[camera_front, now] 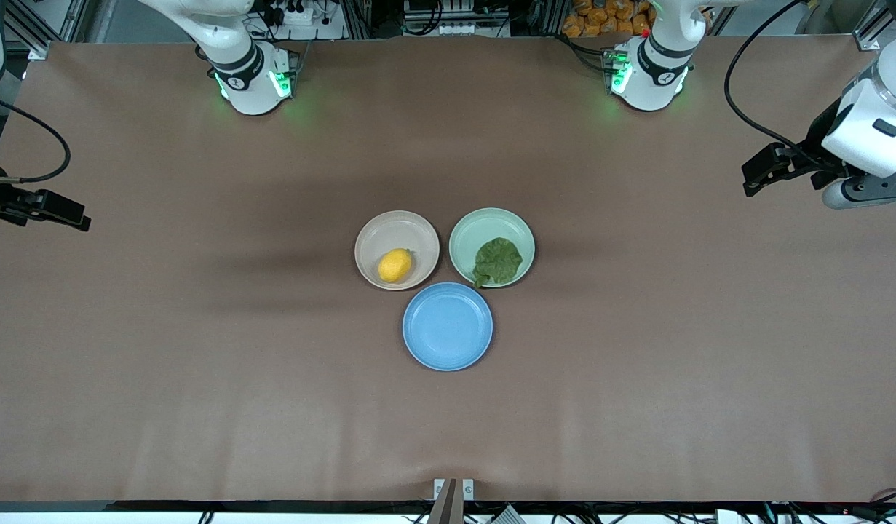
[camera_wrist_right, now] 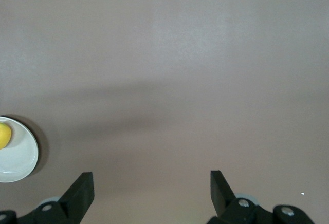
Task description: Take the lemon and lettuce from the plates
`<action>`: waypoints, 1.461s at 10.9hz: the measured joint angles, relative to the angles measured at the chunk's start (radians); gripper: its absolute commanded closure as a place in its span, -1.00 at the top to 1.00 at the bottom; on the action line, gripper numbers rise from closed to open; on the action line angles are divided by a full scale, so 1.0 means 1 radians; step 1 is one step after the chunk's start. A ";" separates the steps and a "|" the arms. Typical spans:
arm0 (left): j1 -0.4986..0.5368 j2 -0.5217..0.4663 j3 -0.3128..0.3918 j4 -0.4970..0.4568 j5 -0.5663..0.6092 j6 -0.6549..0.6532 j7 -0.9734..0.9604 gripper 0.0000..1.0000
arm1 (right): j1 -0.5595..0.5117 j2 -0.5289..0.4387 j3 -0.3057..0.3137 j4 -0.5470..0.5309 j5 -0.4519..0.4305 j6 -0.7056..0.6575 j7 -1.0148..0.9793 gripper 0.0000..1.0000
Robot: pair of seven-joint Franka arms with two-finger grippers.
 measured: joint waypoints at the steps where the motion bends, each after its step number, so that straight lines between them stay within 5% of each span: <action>1: 0.000 0.000 0.000 0.000 0.000 0.000 0.000 1.00 | 0.000 0.000 0.000 0.000 0.000 0.000 0.000 1.00; 8: -0.007 0.029 -0.006 0.000 0.000 0.006 0.004 1.00 | 0.000 0.000 0.000 0.000 0.001 -0.001 0.000 1.00; 16: -0.157 0.195 -0.056 -0.002 -0.036 0.219 0.009 1.00 | 0.062 0.002 0.003 -0.003 0.059 0.010 0.176 1.00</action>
